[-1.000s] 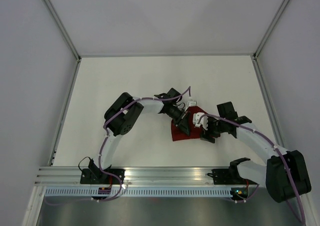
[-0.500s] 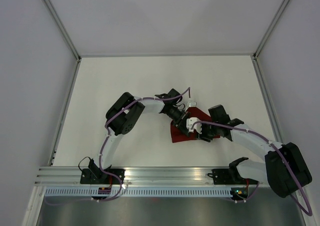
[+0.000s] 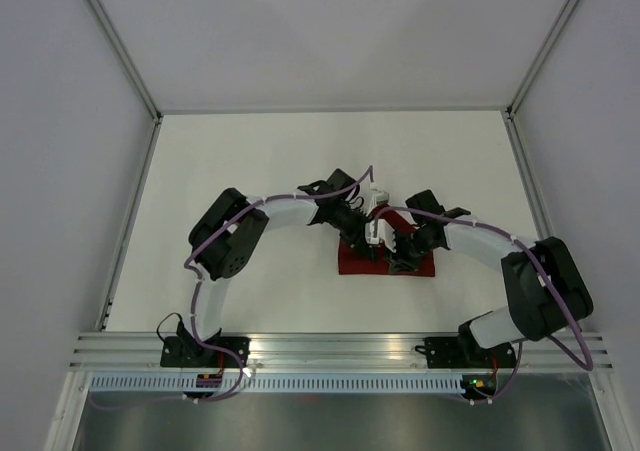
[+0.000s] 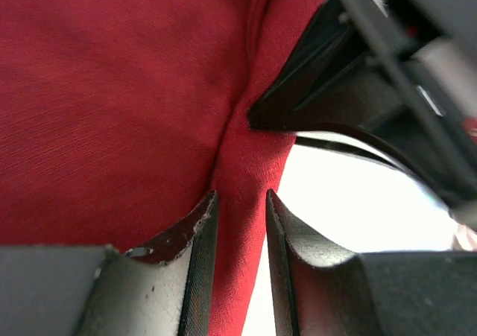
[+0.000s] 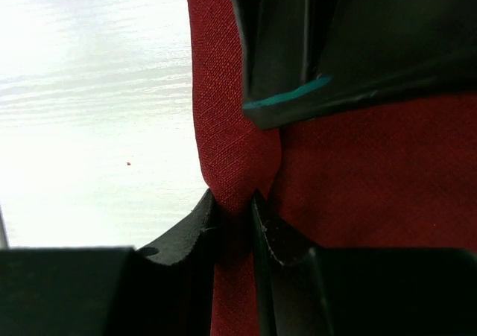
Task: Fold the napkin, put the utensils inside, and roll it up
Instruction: Roll the napkin at the center of the board.
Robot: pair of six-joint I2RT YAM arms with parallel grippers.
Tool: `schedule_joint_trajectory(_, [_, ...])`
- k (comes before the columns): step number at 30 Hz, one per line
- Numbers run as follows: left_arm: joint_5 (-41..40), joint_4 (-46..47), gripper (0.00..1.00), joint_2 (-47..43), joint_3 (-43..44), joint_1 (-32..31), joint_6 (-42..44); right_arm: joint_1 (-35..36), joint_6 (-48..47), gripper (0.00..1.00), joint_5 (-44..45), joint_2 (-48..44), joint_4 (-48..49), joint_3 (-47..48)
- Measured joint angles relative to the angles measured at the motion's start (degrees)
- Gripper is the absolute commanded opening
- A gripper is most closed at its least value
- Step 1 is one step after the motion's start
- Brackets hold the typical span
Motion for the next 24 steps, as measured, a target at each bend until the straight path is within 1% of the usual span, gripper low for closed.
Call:
schedule_joint_trajectory(5, [-10.9, 9.0, 0.37, -9.7, -8.0, 1.0, -3.3, -3.2, -4.0, 0.15, -5.3, 9.8, -9.5, 8.7])
schedule_joint_trajectory(8, [-16.5, 15.5, 0.36, -14.7, -13.8, 1.9, -5.0, -5.4, -6.4, 0.15, -8.6, 17.3, -17.1, 15.1])
schedule_joint_trajectory(13, [-24.5, 24.5, 0.36, -22.0, -23.4, 0.4, -5.4, -9.3, -9.3, 0.16, -14.3, 30.6, -30.6, 26.3])
schedule_joint_trajectory(15, [-29.3, 28.0, 0.4, -24.2, -26.8, -1.7, -4.0, -10.3, -10.0, 0.16, -16.0, 34.9, -35.1, 29.7])
schedule_joint_trajectory(18, [-36.8, 32.7, 0.43, -26.8, -31.6, -7.0, 0.3, -11.5, -10.6, 0.16, -18.1, 40.3, -40.6, 33.8])
schedule_joint_trajectory(21, [-43.4, 35.3, 0.43, -27.2, -33.2, -12.9, 6.1, -12.2, -10.6, 0.16, -19.2, 43.4, -43.8, 35.9])
schedule_joint_trajectory(24, [-49.4, 37.5, 0.42, -26.3, -33.0, -18.6, 12.7, -12.4, -10.6, 0.16, -19.7, 45.3, -46.0, 37.2])
